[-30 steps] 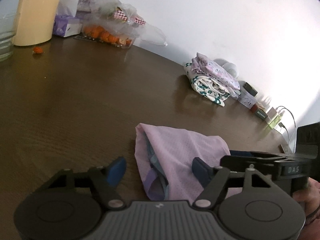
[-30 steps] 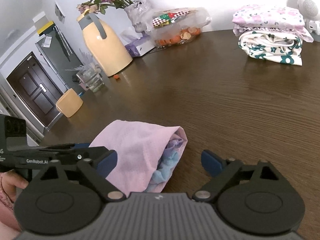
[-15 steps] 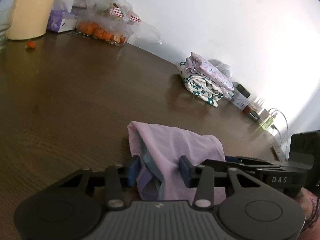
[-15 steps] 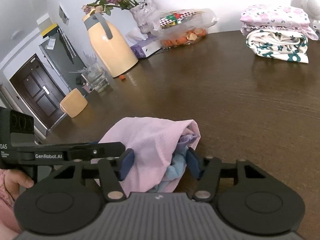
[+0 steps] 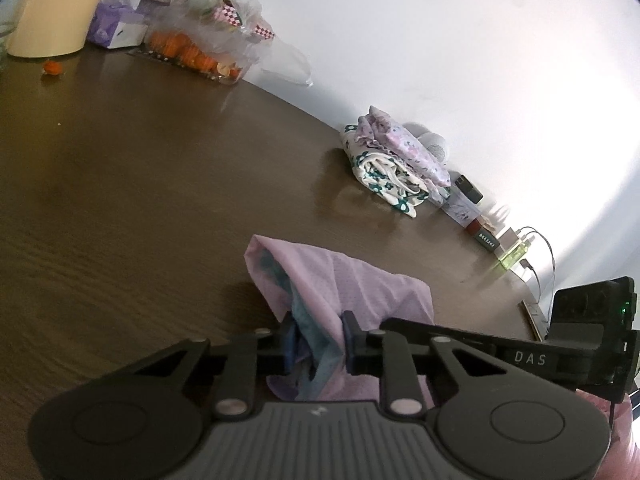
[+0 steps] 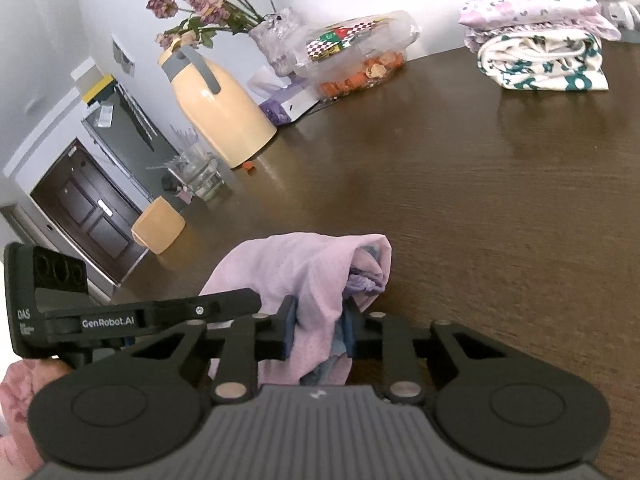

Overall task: Fold clothes
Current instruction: 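Grasp the pink bundle with both grippers and lift it off the table, then carry the bundle with both grippers onto the stack of folded clothes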

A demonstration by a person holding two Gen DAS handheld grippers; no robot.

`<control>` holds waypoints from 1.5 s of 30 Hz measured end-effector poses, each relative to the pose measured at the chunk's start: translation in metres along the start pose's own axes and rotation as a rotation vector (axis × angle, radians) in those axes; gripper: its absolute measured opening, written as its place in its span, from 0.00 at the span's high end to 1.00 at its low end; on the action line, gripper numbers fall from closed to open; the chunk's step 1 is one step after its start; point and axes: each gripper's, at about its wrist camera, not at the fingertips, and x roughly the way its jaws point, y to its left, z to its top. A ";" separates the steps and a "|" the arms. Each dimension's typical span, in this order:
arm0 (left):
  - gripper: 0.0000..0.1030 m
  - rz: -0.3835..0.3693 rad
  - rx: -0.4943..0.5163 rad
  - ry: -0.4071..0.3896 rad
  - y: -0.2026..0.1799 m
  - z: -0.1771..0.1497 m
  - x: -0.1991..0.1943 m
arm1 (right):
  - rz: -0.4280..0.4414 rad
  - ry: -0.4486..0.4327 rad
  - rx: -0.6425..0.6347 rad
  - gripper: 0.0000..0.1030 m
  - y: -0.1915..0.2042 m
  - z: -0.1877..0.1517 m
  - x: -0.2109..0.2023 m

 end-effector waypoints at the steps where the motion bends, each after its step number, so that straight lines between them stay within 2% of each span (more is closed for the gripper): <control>1: 0.81 -0.004 -0.002 -0.002 -0.001 0.000 0.000 | 0.003 -0.002 0.008 0.81 -0.001 0.000 -0.001; 9: 0.82 -0.025 0.010 -0.019 -0.014 0.007 0.007 | 0.006 -0.034 0.019 0.87 0.000 0.011 -0.016; 22: 0.82 -0.050 0.084 -0.095 -0.054 0.046 0.022 | -0.016 -0.115 -0.020 0.87 -0.001 0.057 -0.046; 32: 0.82 -0.091 0.125 -0.117 -0.079 0.080 0.052 | -0.053 -0.181 -0.048 0.87 -0.014 0.092 -0.066; 40: 0.82 -0.139 0.187 -0.144 -0.115 0.122 0.082 | -0.091 -0.262 -0.058 0.88 -0.030 0.124 -0.091; 45: 0.82 -0.174 0.192 -0.156 -0.137 0.165 0.111 | -0.144 -0.300 -0.090 0.88 -0.040 0.167 -0.104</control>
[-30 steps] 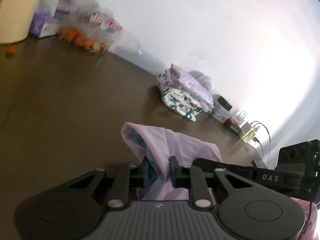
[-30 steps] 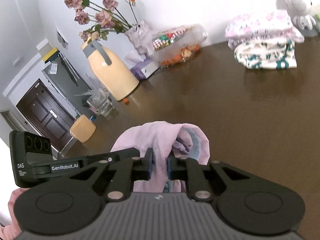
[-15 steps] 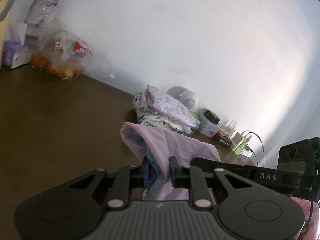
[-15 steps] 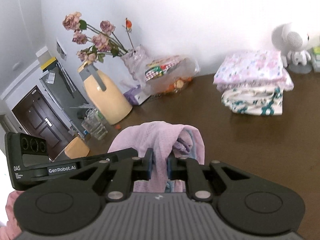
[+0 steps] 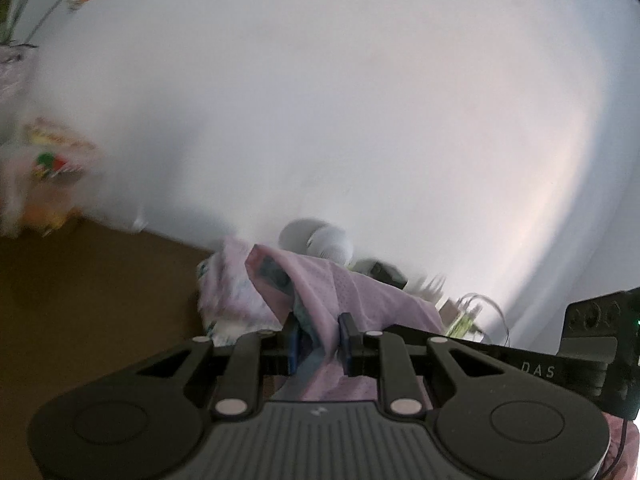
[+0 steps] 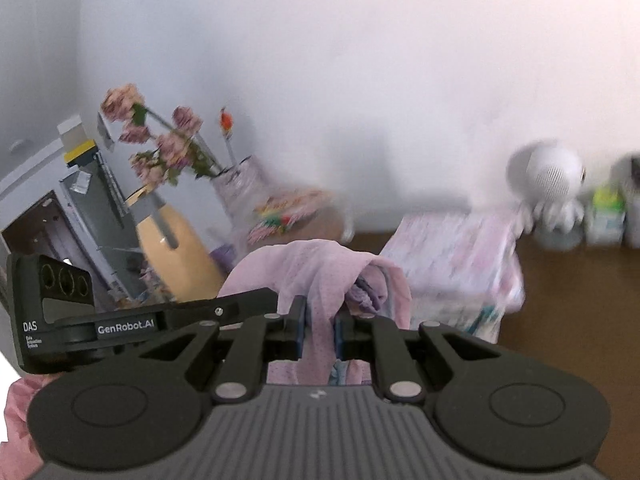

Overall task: Fold clothes
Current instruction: 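Carry the bundle with both grippers onto the stack of folded clothes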

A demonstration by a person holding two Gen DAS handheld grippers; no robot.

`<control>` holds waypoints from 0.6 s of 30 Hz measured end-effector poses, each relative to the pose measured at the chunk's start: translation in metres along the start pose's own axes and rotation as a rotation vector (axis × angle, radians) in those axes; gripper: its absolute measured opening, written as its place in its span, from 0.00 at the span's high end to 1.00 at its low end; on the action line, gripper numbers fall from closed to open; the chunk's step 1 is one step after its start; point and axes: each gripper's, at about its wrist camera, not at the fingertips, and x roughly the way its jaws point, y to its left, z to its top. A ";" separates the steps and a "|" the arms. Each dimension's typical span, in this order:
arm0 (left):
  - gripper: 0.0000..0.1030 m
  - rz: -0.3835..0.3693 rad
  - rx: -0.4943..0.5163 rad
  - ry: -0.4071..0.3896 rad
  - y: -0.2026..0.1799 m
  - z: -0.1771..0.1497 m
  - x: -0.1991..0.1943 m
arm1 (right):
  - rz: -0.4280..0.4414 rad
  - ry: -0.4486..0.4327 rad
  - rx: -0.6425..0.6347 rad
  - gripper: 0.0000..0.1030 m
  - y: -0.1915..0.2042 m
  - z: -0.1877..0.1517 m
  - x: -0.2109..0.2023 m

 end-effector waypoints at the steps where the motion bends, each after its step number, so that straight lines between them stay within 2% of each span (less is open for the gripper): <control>1: 0.82 -0.001 0.002 0.001 0.000 0.009 0.010 | -0.010 -0.004 -0.004 0.88 -0.004 0.010 0.002; 6: 0.82 0.021 0.005 0.021 0.006 0.050 0.066 | -0.053 -0.003 0.003 0.88 -0.029 0.058 0.030; 10: 0.82 0.045 -0.060 0.083 0.028 0.064 0.114 | -0.076 0.027 0.082 0.88 -0.069 0.079 0.067; 15: 0.82 0.083 -0.107 0.149 0.054 0.053 0.153 | -0.093 0.077 0.175 0.88 -0.115 0.068 0.105; 18: 0.82 0.084 -0.132 0.152 0.064 0.045 0.163 | -0.094 0.087 0.194 0.88 -0.128 0.056 0.118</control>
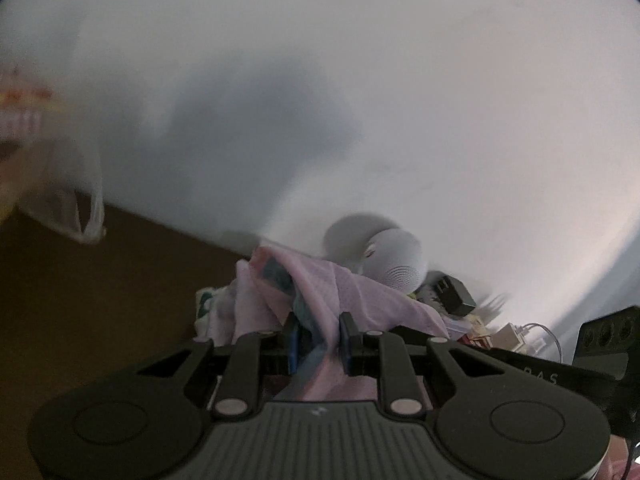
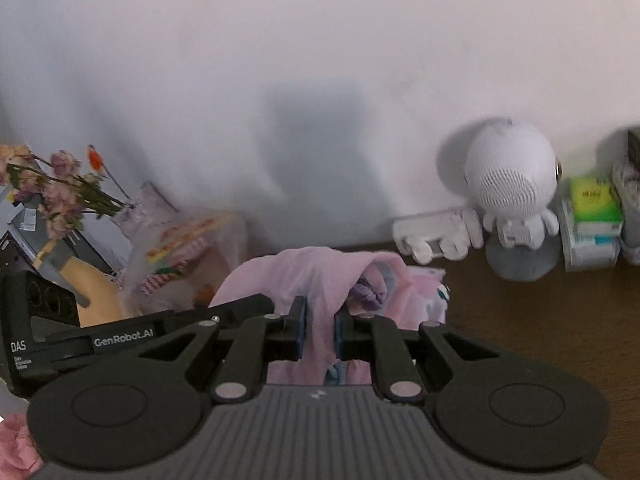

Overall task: Fold clothes
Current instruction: 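Carry the bundle with both grippers onto the stack of folded clothes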

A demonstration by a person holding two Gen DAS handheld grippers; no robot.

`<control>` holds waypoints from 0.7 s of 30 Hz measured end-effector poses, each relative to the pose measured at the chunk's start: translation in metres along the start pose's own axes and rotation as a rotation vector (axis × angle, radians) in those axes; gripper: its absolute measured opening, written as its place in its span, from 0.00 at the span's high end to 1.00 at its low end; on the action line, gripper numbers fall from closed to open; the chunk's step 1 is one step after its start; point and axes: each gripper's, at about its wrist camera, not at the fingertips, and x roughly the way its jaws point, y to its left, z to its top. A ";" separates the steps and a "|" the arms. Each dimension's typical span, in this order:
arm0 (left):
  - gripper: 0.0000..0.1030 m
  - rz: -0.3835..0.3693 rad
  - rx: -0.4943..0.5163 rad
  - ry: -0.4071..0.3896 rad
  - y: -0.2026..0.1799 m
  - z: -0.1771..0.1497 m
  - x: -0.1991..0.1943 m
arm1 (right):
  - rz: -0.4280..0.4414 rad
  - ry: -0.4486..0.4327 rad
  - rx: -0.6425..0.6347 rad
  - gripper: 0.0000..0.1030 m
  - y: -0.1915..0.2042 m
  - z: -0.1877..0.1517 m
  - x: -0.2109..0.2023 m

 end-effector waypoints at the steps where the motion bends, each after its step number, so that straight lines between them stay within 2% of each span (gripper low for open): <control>1: 0.82 -0.001 -0.002 -0.004 0.002 -0.002 0.002 | 0.001 0.002 0.005 0.88 -0.005 -0.003 0.005; 5: 0.82 0.037 0.062 -0.016 0.000 -0.009 0.007 | -0.007 0.010 0.010 0.87 -0.013 -0.010 0.016; 8: 0.73 0.067 0.094 -0.043 -0.010 -0.007 -0.003 | -0.001 0.006 0.013 0.81 -0.012 -0.011 0.013; 9: 0.68 0.084 0.120 -0.063 -0.015 -0.005 -0.011 | -0.001 -0.003 0.016 0.73 -0.011 -0.009 0.007; 10: 0.65 0.113 0.157 -0.090 -0.021 -0.003 -0.019 | -0.008 -0.016 0.011 0.60 -0.008 -0.006 0.001; 12: 0.61 0.167 0.221 -0.162 -0.034 -0.003 -0.035 | -0.055 -0.071 -0.041 0.56 0.001 -0.002 -0.015; 14: 0.62 0.195 0.281 -0.239 -0.046 -0.005 -0.050 | -0.091 -0.123 -0.085 0.56 0.009 0.003 -0.026; 15: 0.69 0.193 0.304 -0.246 -0.052 -0.007 -0.052 | -0.094 -0.146 -0.103 0.57 0.015 0.004 -0.028; 17: 0.84 0.181 0.344 -0.229 -0.063 -0.013 -0.050 | -0.092 -0.174 -0.132 0.65 0.024 0.005 -0.029; 18: 0.87 0.194 0.367 -0.215 -0.067 -0.017 -0.046 | -0.094 -0.167 -0.141 0.74 0.028 0.004 -0.023; 19: 0.88 0.212 0.391 -0.203 -0.070 -0.021 -0.041 | -0.097 -0.159 -0.149 0.81 0.031 0.003 -0.017; 21: 0.89 0.263 0.408 -0.171 -0.070 -0.029 -0.026 | -0.126 -0.136 -0.148 0.83 0.031 -0.003 -0.001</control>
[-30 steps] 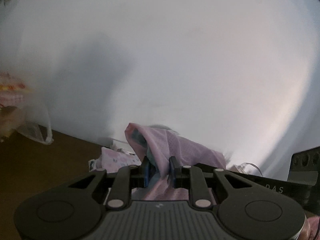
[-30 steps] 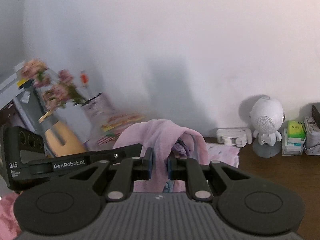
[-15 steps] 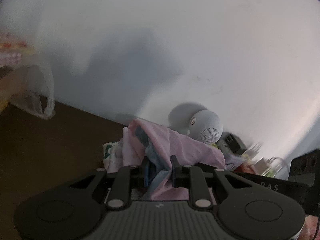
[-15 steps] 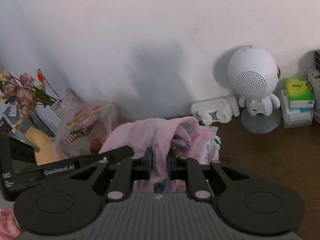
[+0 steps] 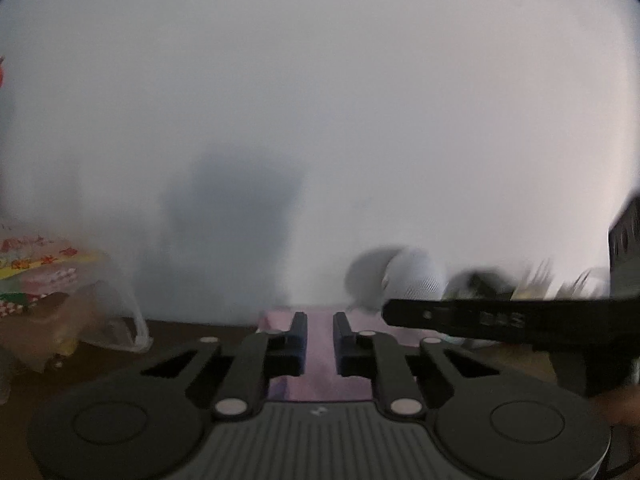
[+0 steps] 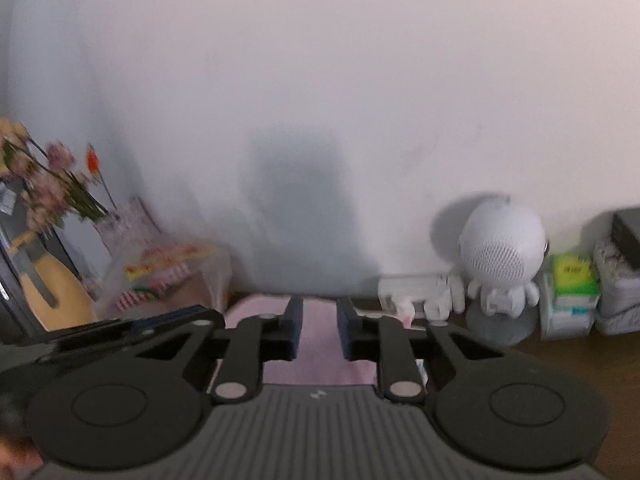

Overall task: Fold clothes
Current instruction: 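Carry the bundle with both grippers onto the stack of folded clothes, then open both grippers to release the bundle on the stack and withdraw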

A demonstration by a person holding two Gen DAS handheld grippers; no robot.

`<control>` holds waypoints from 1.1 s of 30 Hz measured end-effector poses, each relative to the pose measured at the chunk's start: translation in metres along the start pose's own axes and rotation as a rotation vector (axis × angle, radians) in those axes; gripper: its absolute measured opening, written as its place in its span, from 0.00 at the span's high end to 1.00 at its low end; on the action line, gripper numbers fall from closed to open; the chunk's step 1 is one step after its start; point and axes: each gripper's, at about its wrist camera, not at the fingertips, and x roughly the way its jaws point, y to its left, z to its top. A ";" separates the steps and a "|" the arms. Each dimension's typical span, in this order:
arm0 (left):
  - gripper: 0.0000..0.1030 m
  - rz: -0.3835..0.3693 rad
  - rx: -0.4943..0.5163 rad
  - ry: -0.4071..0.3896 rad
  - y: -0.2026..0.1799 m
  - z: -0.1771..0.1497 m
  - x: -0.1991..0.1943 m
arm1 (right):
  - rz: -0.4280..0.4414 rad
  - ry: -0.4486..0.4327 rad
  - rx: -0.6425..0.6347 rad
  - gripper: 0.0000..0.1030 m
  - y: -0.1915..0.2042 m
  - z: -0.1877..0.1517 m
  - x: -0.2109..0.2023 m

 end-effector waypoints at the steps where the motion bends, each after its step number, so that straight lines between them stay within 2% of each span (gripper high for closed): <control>1: 0.89 0.010 -0.010 0.024 0.001 -0.004 0.007 | -0.021 0.010 0.000 0.83 0.001 -0.006 0.008; 4: 0.89 0.027 -0.039 0.077 0.005 -0.018 0.024 | -0.060 0.003 -0.026 0.83 0.001 -0.021 0.020; 8: 0.89 0.027 -0.042 0.069 0.006 -0.026 0.028 | -0.079 -0.012 -0.059 0.83 0.003 -0.035 0.027; 10: 0.86 0.019 -0.060 0.048 0.010 -0.023 0.022 | -0.079 -0.022 -0.070 0.83 0.004 -0.037 0.026; 14: 0.86 0.006 -0.061 -0.014 0.016 -0.017 -0.005 | -0.015 -0.080 -0.068 0.83 0.005 -0.034 -0.002; 19: 0.86 -0.042 -0.046 -0.038 0.015 -0.014 -0.016 | 0.026 -0.057 -0.150 0.83 0.021 -0.050 -0.038; 21: 0.85 -0.051 -0.057 -0.028 0.013 -0.006 -0.004 | 0.021 -0.047 -0.169 0.83 0.024 -0.056 -0.040; 24: 0.85 -0.047 -0.065 0.032 0.010 0.004 0.021 | 0.004 -0.024 -0.181 0.83 0.027 -0.062 -0.036; 29: 0.86 -0.028 -0.087 0.104 0.014 -0.002 0.055 | 0.001 -0.008 -0.148 0.83 0.020 -0.068 -0.025; 32: 0.86 -0.047 -0.125 0.068 0.022 -0.005 0.047 | 0.004 -0.009 -0.139 0.83 0.017 -0.071 -0.023; 33: 0.81 -0.047 -0.132 0.048 0.025 -0.004 0.041 | 0.008 -0.018 -0.141 0.83 0.018 -0.071 -0.026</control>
